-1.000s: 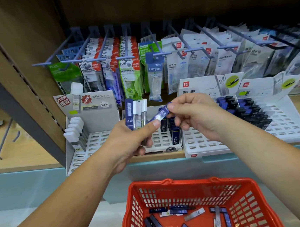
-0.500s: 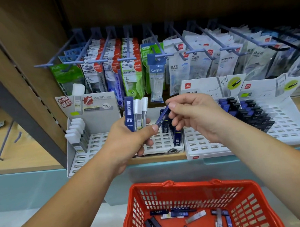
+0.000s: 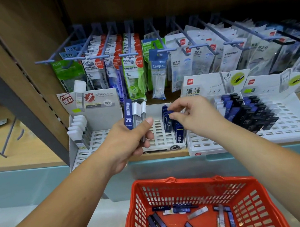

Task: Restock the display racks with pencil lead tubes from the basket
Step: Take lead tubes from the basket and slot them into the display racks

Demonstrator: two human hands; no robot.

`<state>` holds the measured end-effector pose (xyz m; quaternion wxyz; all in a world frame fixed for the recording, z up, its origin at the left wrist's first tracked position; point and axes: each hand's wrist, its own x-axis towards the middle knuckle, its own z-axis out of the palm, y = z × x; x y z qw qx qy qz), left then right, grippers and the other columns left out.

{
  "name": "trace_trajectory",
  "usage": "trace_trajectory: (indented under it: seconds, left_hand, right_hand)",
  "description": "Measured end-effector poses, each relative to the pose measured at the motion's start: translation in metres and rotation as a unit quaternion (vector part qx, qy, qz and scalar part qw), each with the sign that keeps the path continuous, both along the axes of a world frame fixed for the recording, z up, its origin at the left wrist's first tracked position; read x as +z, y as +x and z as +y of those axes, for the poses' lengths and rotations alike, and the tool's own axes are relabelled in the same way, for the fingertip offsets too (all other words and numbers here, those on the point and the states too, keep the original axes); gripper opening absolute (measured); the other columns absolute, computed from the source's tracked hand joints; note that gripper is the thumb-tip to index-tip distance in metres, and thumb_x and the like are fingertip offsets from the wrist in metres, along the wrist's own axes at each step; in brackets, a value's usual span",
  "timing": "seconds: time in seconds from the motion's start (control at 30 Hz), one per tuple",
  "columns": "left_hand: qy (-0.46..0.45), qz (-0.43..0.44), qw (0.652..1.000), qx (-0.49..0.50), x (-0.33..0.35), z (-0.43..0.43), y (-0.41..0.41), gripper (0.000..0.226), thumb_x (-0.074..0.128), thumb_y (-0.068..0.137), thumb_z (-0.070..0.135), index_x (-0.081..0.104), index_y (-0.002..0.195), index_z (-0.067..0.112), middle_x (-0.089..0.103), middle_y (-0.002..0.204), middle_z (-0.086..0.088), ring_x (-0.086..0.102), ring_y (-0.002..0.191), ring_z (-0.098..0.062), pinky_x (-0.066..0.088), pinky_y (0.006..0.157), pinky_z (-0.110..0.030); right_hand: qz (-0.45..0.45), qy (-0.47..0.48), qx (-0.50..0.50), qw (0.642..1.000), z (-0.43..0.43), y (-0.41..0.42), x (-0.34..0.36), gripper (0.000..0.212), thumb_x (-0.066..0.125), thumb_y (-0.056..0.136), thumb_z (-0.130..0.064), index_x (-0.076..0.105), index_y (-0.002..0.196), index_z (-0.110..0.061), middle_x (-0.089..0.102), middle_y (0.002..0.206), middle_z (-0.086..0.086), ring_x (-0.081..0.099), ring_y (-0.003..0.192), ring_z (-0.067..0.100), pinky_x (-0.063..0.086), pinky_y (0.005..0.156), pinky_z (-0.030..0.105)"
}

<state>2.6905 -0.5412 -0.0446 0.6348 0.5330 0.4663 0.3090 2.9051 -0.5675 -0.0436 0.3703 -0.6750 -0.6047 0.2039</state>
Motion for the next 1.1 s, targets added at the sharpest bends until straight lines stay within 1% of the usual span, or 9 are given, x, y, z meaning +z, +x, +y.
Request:
trace_trajectory:
  seconds: [0.07,0.2,0.33,0.47,0.53,0.6,0.7,0.87,1.1]
  left_hand:
    - [-0.027,-0.019,0.999,-0.008,0.002,-0.001,-0.002,0.023,0.068,0.099,0.031,0.061,0.108,0.011,0.069,0.082,-0.012,0.056,0.058,-0.015,0.033,0.042,-0.022]
    - [-0.049,-0.035,0.998,-0.035,0.004,-0.002,-0.004,0.02,0.068,0.1,0.026,0.063,0.111,0.01,0.071,0.088,-0.013,0.058,0.062,-0.016,0.037,0.043,-0.021]
    - [-0.046,-0.023,0.998,-0.04,0.005,-0.004,-0.006,0.024,0.069,0.099,0.026,0.063,0.116,0.01,0.076,0.095,-0.014,0.068,0.07,-0.017,0.043,0.047,-0.022]
    - [-0.069,-0.039,0.996,-0.028,0.009,-0.008,-0.01,0.028,0.07,0.097,0.024,0.064,0.12,0.008,0.075,0.105,-0.019,0.078,0.089,-0.026,0.054,0.051,-0.024]
    - [-0.074,-0.044,0.996,-0.031,0.011,-0.01,-0.012,0.029,0.069,0.098,0.023,0.064,0.121,0.008,0.074,0.105,-0.019,0.078,0.093,-0.028,0.054,0.05,-0.024]
    - [-0.069,-0.04,0.996,-0.047,0.015,-0.012,-0.016,0.027,0.068,0.099,0.024,0.064,0.122,0.011,0.076,0.107,-0.016,0.078,0.095,-0.029,0.052,0.049,-0.023]
    - [-0.048,-0.034,0.995,-0.081,0.022,-0.015,-0.025,0.026,0.064,0.101,0.024,0.063,0.125,0.015,0.078,0.108,-0.013,0.077,0.098,-0.029,0.045,0.045,-0.021]
    - [-0.031,-0.019,0.997,-0.068,0.029,-0.022,-0.048,0.024,0.067,0.1,0.019,0.064,0.122,0.01,0.079,0.103,-0.015,0.078,0.095,-0.029,0.055,0.051,-0.026]
    - [0.021,0.008,1.0,0.018,0.026,-0.025,-0.104,0.017,0.07,0.099,0.016,0.063,0.113,0.008,0.073,0.089,-0.01,0.073,0.074,-0.019,0.043,0.046,-0.026]
  right_hand:
    - [-0.022,-0.002,0.01,1.0,0.001,-0.001,-0.002,0.015,0.076,0.092,-0.014,0.076,0.1,-0.027,0.069,0.086,-0.016,0.054,0.06,-0.015,0.035,0.059,0.003]
    - [-0.038,-0.011,0.015,0.999,0.004,0.001,-0.007,0.022,0.079,0.09,-0.017,0.071,0.087,-0.038,0.069,0.081,-0.016,0.058,0.067,-0.008,0.048,0.071,0.024]
    - [-0.101,-0.025,0.007,0.995,0.005,-0.002,-0.005,0.012,0.077,0.091,-0.024,0.077,0.092,-0.036,0.069,0.088,-0.019,0.064,0.086,0.007,0.055,0.086,0.034]
    - [-0.182,-0.011,0.036,0.983,0.005,-0.007,-0.003,0.009,0.073,0.091,-0.034,0.079,0.096,-0.03,0.059,0.092,-0.017,0.06,0.089,0.011,0.054,0.082,0.038]
    - [-0.124,0.013,0.027,0.992,0.005,-0.009,0.001,0.015,0.073,0.092,-0.032,0.079,0.105,-0.03,0.059,0.098,-0.015,0.059,0.085,0.003,0.05,0.078,0.03]
    - [0.026,0.021,0.016,0.999,0.002,-0.015,0.012,0.023,0.074,0.094,-0.023,0.075,0.116,-0.027,0.069,0.104,-0.013,0.061,0.07,-0.005,0.045,0.068,0.017]
    - [0.213,-0.024,0.05,0.976,-0.003,-0.035,0.027,0.026,0.074,0.094,-0.014,0.072,0.12,-0.016,0.075,0.099,-0.001,0.066,0.059,0.012,0.047,0.047,0.028]
    - [0.265,-0.026,0.053,0.962,-0.007,-0.063,0.035,0.01,0.079,0.087,-0.004,0.073,0.096,-0.004,0.07,0.068,0.01,0.066,0.061,0.023,0.056,0.053,0.033]
    - [0.296,-0.066,0.101,0.948,-0.016,-0.114,0.043,0.023,0.071,0.093,0.0,0.069,0.115,-0.008,0.069,0.083,0.014,0.069,0.067,0.025,0.059,0.059,0.038]
